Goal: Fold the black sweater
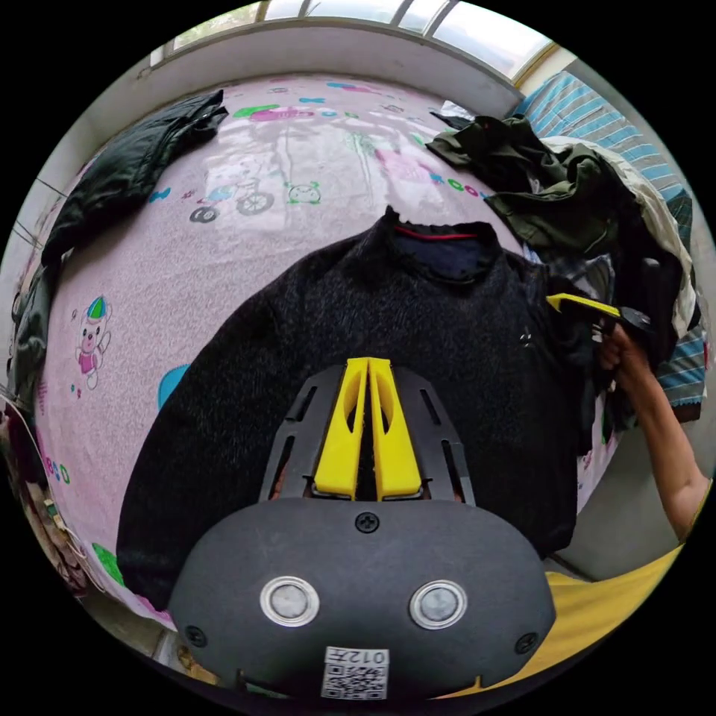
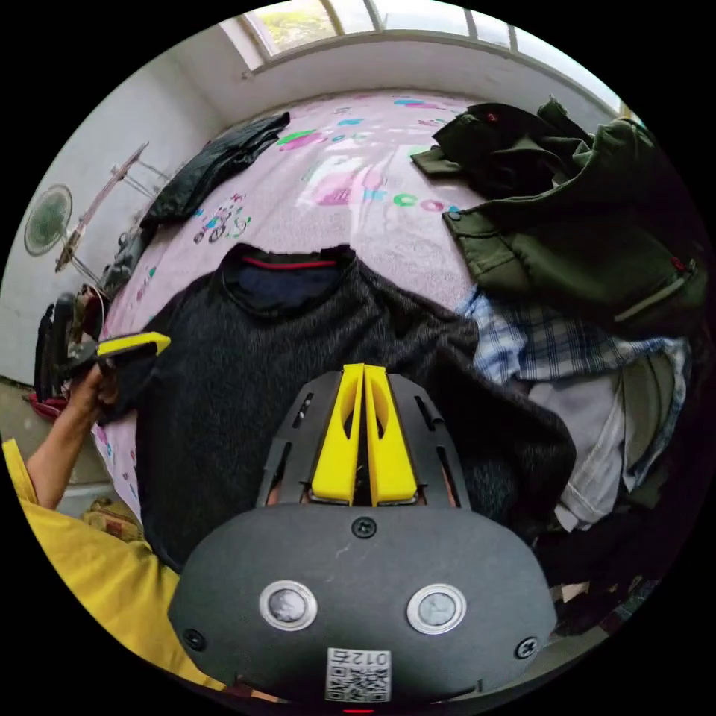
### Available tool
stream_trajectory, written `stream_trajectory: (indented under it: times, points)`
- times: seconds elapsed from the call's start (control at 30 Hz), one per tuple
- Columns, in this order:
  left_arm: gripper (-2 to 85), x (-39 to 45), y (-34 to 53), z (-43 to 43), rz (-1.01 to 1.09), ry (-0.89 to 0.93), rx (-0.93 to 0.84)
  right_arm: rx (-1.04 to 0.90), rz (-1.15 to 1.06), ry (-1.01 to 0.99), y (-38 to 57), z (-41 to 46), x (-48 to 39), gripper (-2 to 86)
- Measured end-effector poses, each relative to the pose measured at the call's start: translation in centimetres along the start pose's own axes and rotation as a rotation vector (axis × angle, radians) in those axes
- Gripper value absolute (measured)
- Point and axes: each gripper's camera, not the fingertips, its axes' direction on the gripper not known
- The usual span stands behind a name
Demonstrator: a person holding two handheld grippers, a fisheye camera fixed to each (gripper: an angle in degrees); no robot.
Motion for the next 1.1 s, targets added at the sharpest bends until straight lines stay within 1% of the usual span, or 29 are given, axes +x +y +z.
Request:
stream_trajectory:
  times: [0.07,0.13,0.17,0.2,0.27,0.37,0.43,0.5,0.57,0.63,0.67,0.8,0.9,0.93,0.97,1.1]
  points:
    - [0.3,-0.7,1.1,1.6,-0.024,-0.053,-0.049,-0.031,-0.041,0.054,2.2,0.6,-1.0,0.4]
    - [0.2,-1.3,1.6,2.8,-0.027,-0.065,-0.07,-0.128,-0.059,0.112,3.6,2.5,-1.2,0.1]
    - [0.1,-1.7,1.9,3.1,-0.035,-0.038,-0.051,-0.139,-0.06,0.136,3.8,2.8,-1.1,0.1]
    - [0.1,-1.9,1.9,3.2,-0.038,-0.022,-0.055,-0.107,-0.08,0.129,4.2,2.7,-0.9,0.0]
    - [0.0,-2.3,1.8,3.9,-0.029,0.001,-0.076,-0.108,-0.052,0.15,4.1,2.8,-0.3,-0.1]
    - [0.0,-2.7,1.9,4.8,-0.033,0.028,-0.086,-0.126,0.016,0.109,4.0,2.7,0.1,-0.2]
    - [0.0,-3.1,2.2,5.4,-0.071,0.062,-0.092,-0.111,0.088,0.065,4.9,2.2,0.1,-0.2]
    - [0.1,-3.0,2.5,5.5,-0.112,0.063,-0.102,-0.073,0.106,0.047,6.3,1.0,-0.6,-0.2]
    - [0.2,-1.2,3.8,4.3,-0.031,0.028,-0.064,-0.034,0.072,0.0,8.4,-0.8,-2.1,-0.2]
    - [0.2,0.6,5.4,3.9,0.054,0.009,-0.077,-0.037,0.026,-0.077,12.0,-2.1,-4.9,-0.1]
    - [0.2,1.5,6.8,4.0,0.087,-0.024,-0.094,-0.045,0.009,-0.085,12.9,-2.1,-5.7,-0.1]
    - [0.2,2.9,11.1,5.5,0.109,-0.032,-0.137,-0.151,-0.075,0.024,18.4,-0.5,-10.2,-0.2]
    - [0.2,2.5,13.2,7.8,0.051,-0.069,-0.197,-0.204,-0.104,0.1,20.2,0.8,-11.5,-0.2]
    - [0.2,2.1,13.8,8.8,0.023,-0.082,-0.224,-0.189,-0.112,0.101,20.5,0.7,-11.7,-0.2]
    - [0.1,1.6,14.2,8.9,0.001,-0.049,-0.184,-0.187,-0.115,0.091,20.6,0.6,-11.8,-0.2]
    - [0.0,0.7,14.5,9.9,-0.035,-0.012,-0.202,-0.23,-0.079,0.085,20.6,0.1,-12.3,-0.2]
